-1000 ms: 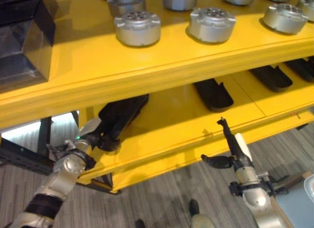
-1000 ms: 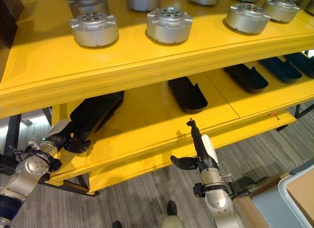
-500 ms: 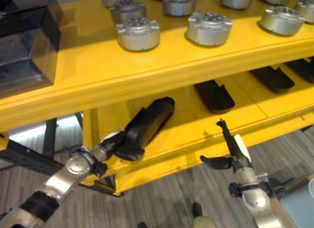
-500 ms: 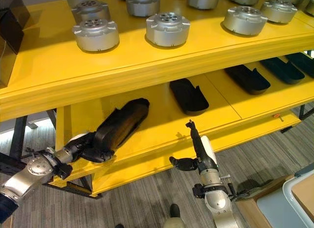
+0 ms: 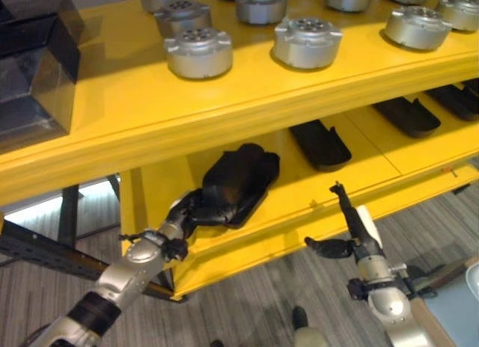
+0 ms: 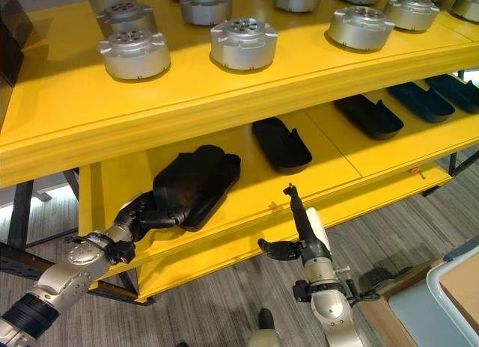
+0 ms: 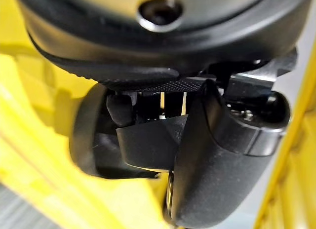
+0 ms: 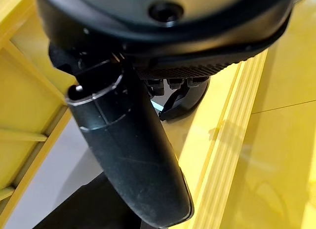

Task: Move parts from the plastic box to the shelf.

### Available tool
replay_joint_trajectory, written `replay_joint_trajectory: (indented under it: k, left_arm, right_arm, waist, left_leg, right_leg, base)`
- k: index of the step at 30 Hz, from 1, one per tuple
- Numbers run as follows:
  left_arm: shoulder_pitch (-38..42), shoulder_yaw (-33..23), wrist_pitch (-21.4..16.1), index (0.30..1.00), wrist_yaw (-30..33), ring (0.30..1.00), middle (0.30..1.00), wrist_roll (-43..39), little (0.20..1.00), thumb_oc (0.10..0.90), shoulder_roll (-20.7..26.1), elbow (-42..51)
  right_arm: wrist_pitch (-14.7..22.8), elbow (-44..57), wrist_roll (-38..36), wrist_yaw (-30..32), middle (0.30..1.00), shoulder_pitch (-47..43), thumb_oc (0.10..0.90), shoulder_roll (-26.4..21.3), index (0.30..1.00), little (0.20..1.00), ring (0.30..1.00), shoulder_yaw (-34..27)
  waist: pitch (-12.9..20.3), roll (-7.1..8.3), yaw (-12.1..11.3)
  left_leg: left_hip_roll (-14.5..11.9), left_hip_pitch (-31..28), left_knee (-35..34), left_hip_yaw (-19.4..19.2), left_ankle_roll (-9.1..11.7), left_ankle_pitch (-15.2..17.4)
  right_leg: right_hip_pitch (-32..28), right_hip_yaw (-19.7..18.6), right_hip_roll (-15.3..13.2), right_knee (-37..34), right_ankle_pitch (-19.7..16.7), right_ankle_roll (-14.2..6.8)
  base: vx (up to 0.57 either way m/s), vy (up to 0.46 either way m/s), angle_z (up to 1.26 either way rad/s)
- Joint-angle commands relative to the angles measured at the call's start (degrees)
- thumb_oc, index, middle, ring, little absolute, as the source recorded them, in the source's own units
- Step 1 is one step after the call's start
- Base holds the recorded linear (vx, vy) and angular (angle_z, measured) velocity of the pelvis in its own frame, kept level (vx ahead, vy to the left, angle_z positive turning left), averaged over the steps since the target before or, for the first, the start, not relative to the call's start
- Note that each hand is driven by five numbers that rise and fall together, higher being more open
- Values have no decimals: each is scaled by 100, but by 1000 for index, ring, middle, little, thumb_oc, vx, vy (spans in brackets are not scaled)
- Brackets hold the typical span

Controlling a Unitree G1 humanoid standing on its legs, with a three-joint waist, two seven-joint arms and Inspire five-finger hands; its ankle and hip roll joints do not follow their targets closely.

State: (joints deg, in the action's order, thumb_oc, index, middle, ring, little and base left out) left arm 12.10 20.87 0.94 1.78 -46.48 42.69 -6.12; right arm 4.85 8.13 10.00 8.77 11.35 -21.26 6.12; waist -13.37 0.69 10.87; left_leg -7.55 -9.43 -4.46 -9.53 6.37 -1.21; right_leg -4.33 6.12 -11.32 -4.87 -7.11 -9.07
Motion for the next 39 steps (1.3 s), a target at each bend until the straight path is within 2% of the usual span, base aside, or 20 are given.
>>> replay_joint_trajectory:
  k: [1,5,7,8,9,10,12,13,15,20,25,28,31,32,35,38,39]
  left_arm:
    - [621,-1332,-1320,300,577,300,300,594,300,400,181,419]
    - [248,-1978,-1418,300,845,300,300,1188,300,400,-73,586]
    - [167,-2122,-1444,300,917,300,300,1336,300,400,-102,654]
    - [-27,-2450,-1511,300,1052,300,300,1711,300,400,-117,815]
    - [-248,-2909,-1586,300,1282,300,300,2456,300,400,-18,1066]
    - [-270,-2925,-1577,300,1292,300,300,2474,300,400,-26,1088]
    - [-534,-3321,-1615,300,1555,300,300,3172,300,400,-2,1242]
    - [-561,-3338,-1605,300,1563,300,300,3188,300,400,-14,1265]
    - [-842,-3558,-1563,300,1780,300,300,3820,300,400,-213,1424]
    - [-1058,-3530,-1516,300,1876,300,300,4417,300,400,-569,1625]
    - [-1083,-3436,-1442,300,1981,300,300,4937,300,400,-651,1705]
    - [-1151,-3480,-1267,300,2149,300,300,6073,300,400,-472,1759]
    - [-1239,-3475,-1201,300,2243,300,300,6585,300,400,-355,1748]
    - [-1294,-3435,-1094,300,2326,300,300,7049,300,400,-258,1737]
    - [-1368,-3343,-964,300,2365,300,300,7633,300,400,-147,1639]
    - [-1369,-3159,-673,300,2410,300,300,8413,300,400,3,1352]
    - [-1348,-3137,-666,300,2428,300,300,8439,300,400,1,1331]
  right_arm:
    - [565,549,-135,298,1000,-316,900,-240,1000,1000,1000,-295]
    - [604,478,-95,288,1000,-383,900,-263,1000,1000,1000,-408]
    - [614,474,-78,283,1000,-392,900,-280,1000,1000,1000,-429]
    - [646,462,-60,250,1000,-393,900,-321,1000,1000,1000,-462]
    - [717,437,-78,206,1000,-378,900,-350,1000,1000,1000,-512]
    - [719,434,-78,206,1000,-382,900,-353,1000,1000,1000,-501]
    - [792,413,-95,142,1000,-368,900,-381,1000,1000,1000,-532]
    - [794,411,-96,141,1000,-370,900,-387,1000,1000,1000,-520]
    - [849,428,-96,99,1000,-345,900,-393,1000,1000,1000,-522]
    - [876,460,-55,122,1000,-341,900,-425,1000,1000,1000,-561]
    - [908,450,-31,168,1000,-374,900,-453,1000,1000,1000,-561]
    - [975,451,23,230,1000,-385,900,-481,1000,1000,1000,-519]
    - [996,433,29,253,1000,-368,900,-514,1000,1000,1000,-502]
    - [1014,430,49,277,1000,-363,900,-534,1000,1000,1000,-474]
    - [1004,428,66,306,1000,-369,900,-571,1000,1000,1000,-471]
    - [980,413,90,351,1000,-417,900,-606,1000,1000,1000,-444]
    - [980,408,92,355,1000,-421,900,-603,1000,1000,1000,-443]
  waist:
    - [423,153,-121]
    - [397,176,-175]
    - [395,179,-187]
    - [387,185,-207]
    - [367,191,-256]
    - [367,192,-247]
    - [332,207,-300]
    - [336,206,-288]
    - [296,240,-335]
    - [260,299,-389]
    - [253,315,-409]
    - [241,338,-432]
    - [226,345,-441]
    - [214,355,-449]
    - [187,352,-460]
    - [158,359,-455]
    - [155,362,-458]
  left_leg:
    - [-599,-62,338,38,272,201]
    - [-601,-69,338,28,265,214]
    - [-602,-69,338,25,264,219]
    - [-598,-69,343,22,261,230]
    - [-595,-56,354,30,262,243]
    - [-595,-57,356,29,262,244]
    - [-590,-34,376,34,262,254]
    - [-590,-33,380,34,262,256]
    - [-587,3,419,63,257,280]
    - [-595,46,447,82,252,290]
    - [-602,83,450,109,253,291]
    - [-609,119,453,120,258,284]
    - [-621,140,467,134,258,284]
    - [-630,159,485,139,261,289]
    - [-639,166,523,162,260,308]
    - [-640,182,568,182,258,325]
    - [-639,183,574,183,258,328]
  right_leg:
    - [19,-63,-627,626,403,-452]
    - [5,-51,-619,622,420,-433]
    - [3,-56,-620,619,424,-431]
    - [7,-58,-621,616,425,-424]
    - [15,-59,-617,616,433,-414]
    - [15,-61,-617,618,435,-414]
    - [14,-45,-619,626,439,-408]
    - [14,-45,-620,628,439,-408]
    - [26,-36,-618,648,453,-400]
    - [28,-7,-615,655,471,-381]
    - [28,20,-594,651,489,-361]
    - [50,38,-577,646,489,-357]
    - [72,25,-571,665,500,-353]
    - [76,30,-563,673,512,-348]
    - [73,33,-561,711,541,-345]
    - [85,36,-560,784,583,-345]
    - [87,36,-561,792,589,-344]
  base:
    - [0,0,0]
    - [0,0,0]
    - [0,0,0]
    - [0,0,0]
    - [0,0,0]
    - [-3,4,-3]
    - [0,0,0]
    - [0,0,0]
    - [0,0,0]
    - [-4,-3,1]
    - [-10,-7,4]
    - [-21,-10,4]
    - [0,0,0]
    - [0,0,0]
    - [0,0,0]
    - [0,0,0]
    - [0,0,0]
